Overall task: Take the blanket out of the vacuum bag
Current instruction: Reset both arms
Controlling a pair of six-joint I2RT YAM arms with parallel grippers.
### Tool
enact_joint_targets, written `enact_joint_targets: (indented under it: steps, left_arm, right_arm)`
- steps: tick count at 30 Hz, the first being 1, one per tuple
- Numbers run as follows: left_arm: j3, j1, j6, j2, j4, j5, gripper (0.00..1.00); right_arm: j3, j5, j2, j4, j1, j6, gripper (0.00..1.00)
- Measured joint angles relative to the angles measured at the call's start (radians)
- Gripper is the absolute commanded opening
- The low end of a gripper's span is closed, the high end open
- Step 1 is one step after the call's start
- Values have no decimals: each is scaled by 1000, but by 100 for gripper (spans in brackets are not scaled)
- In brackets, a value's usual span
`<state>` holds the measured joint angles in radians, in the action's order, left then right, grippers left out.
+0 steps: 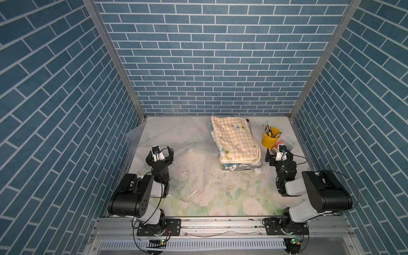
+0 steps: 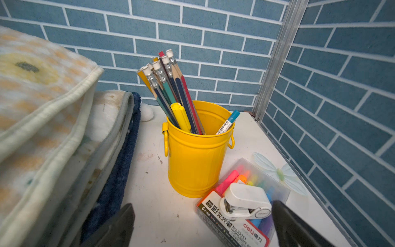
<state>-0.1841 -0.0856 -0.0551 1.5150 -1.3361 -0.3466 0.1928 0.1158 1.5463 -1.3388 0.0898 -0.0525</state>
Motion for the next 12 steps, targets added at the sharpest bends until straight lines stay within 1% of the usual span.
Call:
enact_joint_targets:
  steps: [5,12]
  left_arm:
    - [-1,0,0,0,1,2,99]
    - [-4,6,0,0,17,33,99]
  right_arm:
    - [0,0,0,0,0,0,99]
    - [0,0,0,0,0,0,99]
